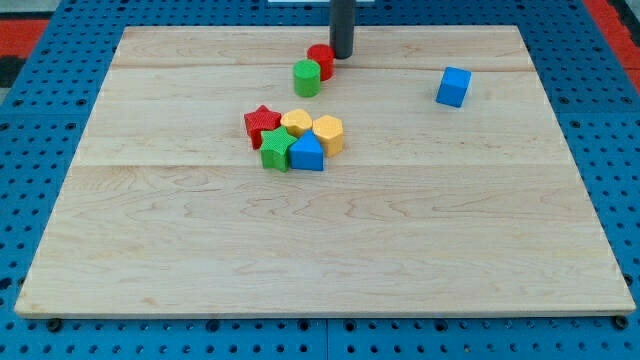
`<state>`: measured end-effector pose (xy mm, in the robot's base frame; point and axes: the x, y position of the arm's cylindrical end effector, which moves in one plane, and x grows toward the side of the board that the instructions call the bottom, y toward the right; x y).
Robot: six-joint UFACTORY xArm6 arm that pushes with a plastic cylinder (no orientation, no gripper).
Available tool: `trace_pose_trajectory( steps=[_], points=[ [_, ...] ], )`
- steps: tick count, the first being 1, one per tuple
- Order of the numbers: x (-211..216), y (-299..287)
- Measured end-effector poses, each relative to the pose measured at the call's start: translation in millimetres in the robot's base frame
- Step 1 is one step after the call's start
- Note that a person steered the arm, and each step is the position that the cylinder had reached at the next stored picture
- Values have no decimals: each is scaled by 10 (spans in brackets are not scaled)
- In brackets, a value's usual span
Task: Nudge the red circle closer to the group of blocks
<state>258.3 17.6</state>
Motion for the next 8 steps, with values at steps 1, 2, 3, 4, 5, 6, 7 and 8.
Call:
trace_pose_trajectory(
  steps=[1, 2, 3, 4, 5, 6, 7, 8],
  points=[
    [173, -100],
    [261, -201],
    [378, -266],
    [194, -279],
    [-158, -394],
    [-283, -681],
    [-78, -941],
    [85, -939]
  ],
)
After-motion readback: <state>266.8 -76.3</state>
